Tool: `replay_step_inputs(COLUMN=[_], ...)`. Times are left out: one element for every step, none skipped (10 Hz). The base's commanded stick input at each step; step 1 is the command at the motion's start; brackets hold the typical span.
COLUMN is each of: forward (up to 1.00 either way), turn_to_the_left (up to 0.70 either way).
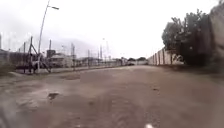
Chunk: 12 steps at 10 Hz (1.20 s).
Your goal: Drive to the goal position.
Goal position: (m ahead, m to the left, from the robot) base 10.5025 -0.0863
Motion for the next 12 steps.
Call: replay_step_inputs(forward=[1.00,1.00,1.00,1.00,1.00,1.00,1.00,1.00,1.00,1.00,1.00,1.00], turn_to_the_left=[-0.36,-0.13,0.00,0.00,0.00,0.00,0.00,0.00,0.00,0.00,0.00,0.00])
